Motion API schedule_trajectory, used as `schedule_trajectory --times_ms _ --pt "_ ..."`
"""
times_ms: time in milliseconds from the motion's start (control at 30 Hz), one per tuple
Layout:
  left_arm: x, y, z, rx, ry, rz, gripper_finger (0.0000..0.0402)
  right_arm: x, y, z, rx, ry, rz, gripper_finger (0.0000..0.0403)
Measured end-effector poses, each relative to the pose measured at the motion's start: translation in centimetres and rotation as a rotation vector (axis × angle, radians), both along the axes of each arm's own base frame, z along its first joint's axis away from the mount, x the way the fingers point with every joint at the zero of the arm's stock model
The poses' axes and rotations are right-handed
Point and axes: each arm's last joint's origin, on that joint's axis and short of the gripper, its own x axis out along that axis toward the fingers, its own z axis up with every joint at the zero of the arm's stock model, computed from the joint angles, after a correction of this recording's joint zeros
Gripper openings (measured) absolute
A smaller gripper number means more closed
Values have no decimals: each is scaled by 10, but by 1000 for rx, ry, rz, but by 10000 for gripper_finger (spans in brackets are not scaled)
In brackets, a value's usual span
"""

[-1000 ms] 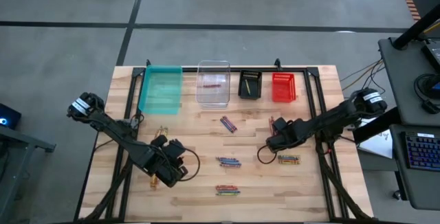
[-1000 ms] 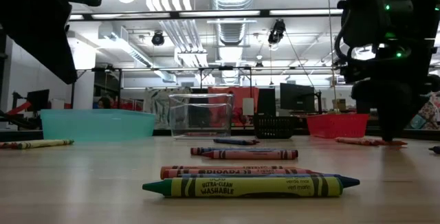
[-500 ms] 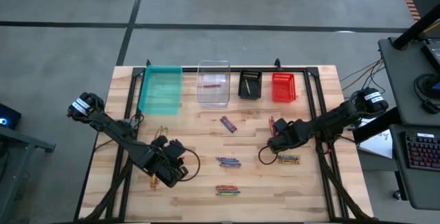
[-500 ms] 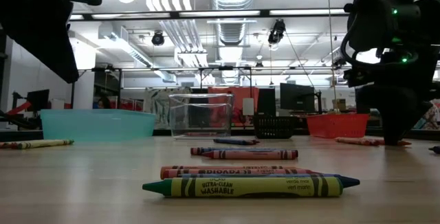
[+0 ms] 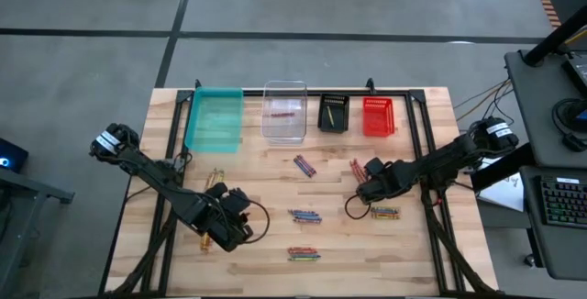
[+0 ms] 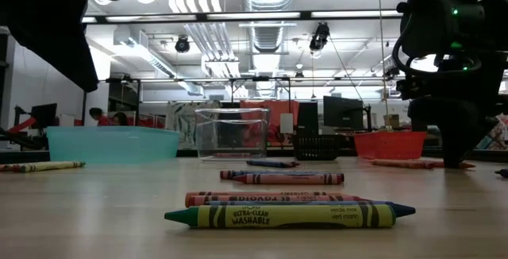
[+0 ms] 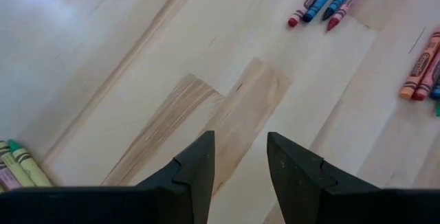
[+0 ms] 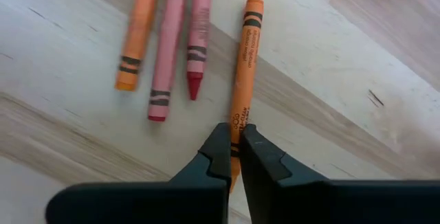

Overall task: Sort crayons
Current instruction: Put the orange crayon into the orange bin

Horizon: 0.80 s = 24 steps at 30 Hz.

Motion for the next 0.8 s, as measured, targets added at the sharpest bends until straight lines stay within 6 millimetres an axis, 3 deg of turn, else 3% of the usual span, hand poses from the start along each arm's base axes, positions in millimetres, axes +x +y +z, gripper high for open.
schedule_trajectory --times_ms 167,367,633,800 --pt "1 -1 0 -3 -7 -7 115 -3 -1 10 18 -30 -1 9" --pt "6 -3 2 37 -64 -58 115 0 -1 37 -17 -118 20 8" --pt "9 -1 3 88 -78 -104 116 15 -2 70 -122 -259 103 8" --pt "12 1 4 122 -76 -147 115 26 -13 88 -170 -285 135 8"
